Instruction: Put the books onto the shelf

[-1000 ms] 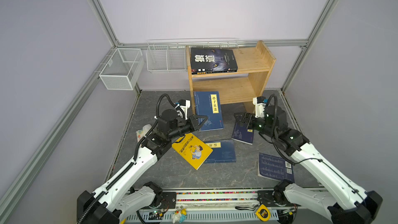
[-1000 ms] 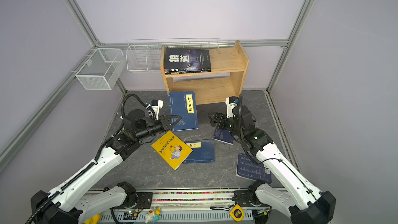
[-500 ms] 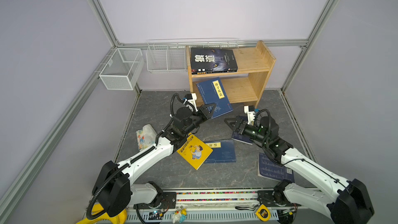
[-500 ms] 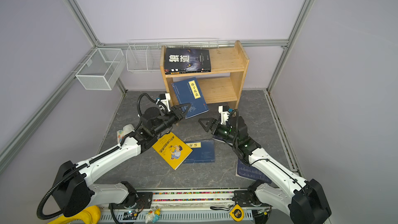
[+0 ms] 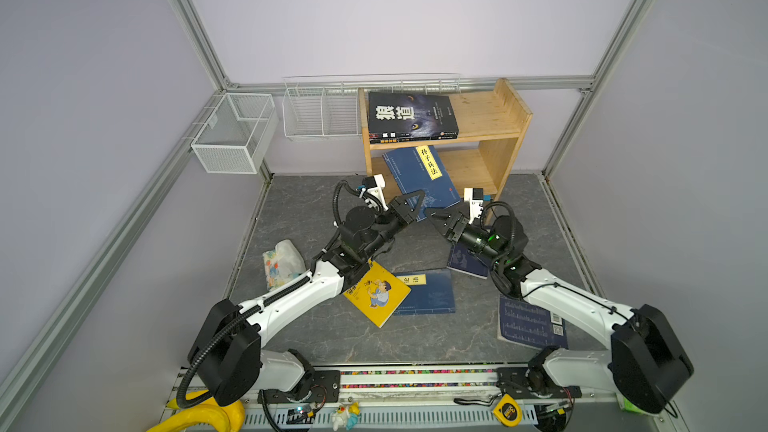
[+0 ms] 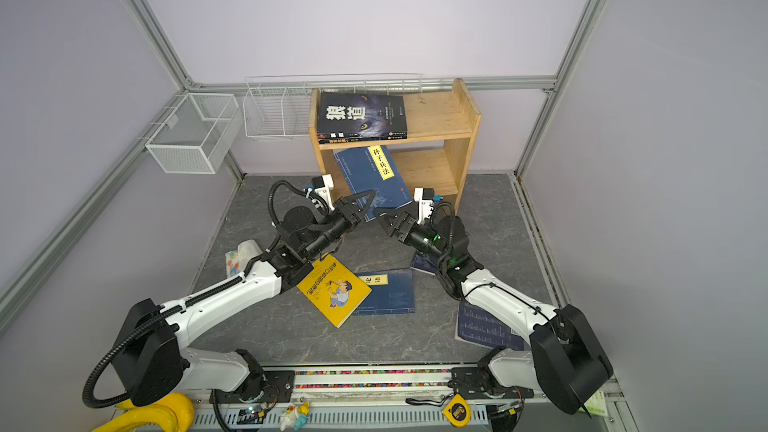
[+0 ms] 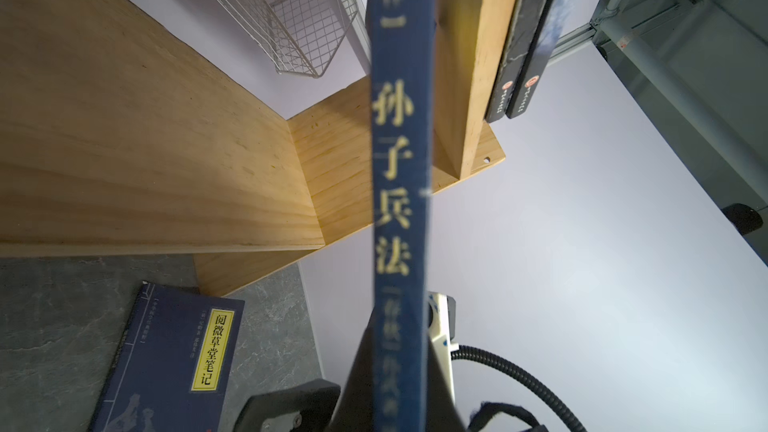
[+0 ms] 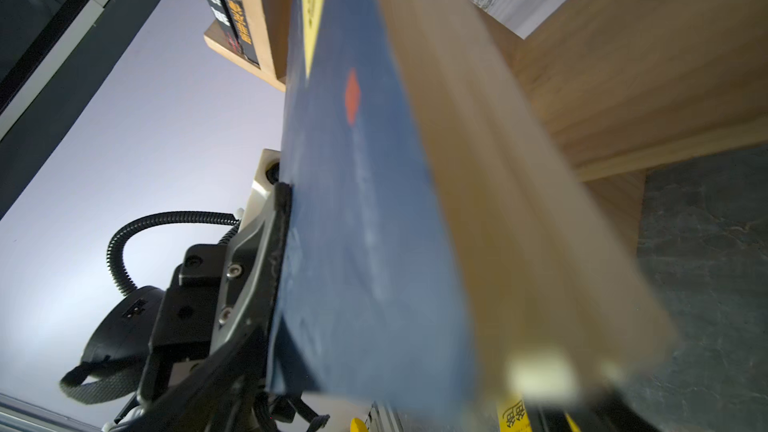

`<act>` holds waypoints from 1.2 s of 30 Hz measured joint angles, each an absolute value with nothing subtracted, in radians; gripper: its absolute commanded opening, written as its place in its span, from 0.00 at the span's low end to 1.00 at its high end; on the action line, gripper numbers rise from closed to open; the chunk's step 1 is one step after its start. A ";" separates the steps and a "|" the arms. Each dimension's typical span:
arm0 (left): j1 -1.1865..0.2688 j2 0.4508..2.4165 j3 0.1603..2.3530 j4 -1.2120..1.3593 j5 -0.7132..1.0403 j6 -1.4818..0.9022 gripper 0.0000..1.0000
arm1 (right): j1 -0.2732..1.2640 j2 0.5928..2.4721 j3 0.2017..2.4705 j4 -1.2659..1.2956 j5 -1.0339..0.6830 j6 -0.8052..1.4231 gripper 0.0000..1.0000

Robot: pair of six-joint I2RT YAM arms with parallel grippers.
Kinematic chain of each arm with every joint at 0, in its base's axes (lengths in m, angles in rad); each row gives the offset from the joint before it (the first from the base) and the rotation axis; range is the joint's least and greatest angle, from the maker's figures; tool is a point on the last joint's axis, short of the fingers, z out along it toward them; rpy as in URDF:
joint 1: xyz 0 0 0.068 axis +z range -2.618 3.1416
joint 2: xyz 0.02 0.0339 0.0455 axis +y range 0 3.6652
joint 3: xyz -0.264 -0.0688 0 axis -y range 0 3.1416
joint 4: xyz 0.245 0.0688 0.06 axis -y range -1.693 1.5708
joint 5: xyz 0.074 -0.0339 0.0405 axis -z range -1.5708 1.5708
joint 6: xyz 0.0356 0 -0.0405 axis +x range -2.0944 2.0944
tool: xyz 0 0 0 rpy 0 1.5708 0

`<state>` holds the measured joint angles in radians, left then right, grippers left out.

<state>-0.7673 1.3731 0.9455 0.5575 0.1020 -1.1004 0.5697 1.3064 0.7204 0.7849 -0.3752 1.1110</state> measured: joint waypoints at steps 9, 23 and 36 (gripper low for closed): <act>-0.780 1.425 0.945 0.605 0.103 -1.150 0.00 | 0.567 1.359 0.731 0.913 -0.355 1.177 0.35; -0.786 1.431 0.945 0.589 0.105 -1.135 0.29 | 0.545 1.307 0.756 0.791 -0.377 1.171 0.07; -0.720 1.298 0.945 0.485 0.068 -1.018 0.44 | 0.425 1.259 0.956 0.392 -0.681 1.065 0.09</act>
<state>-0.7197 1.2984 0.9455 0.4854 0.0677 -1.0176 0.4248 1.2587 0.9558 0.3916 -0.6811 1.0653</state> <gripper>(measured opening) 0.444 0.109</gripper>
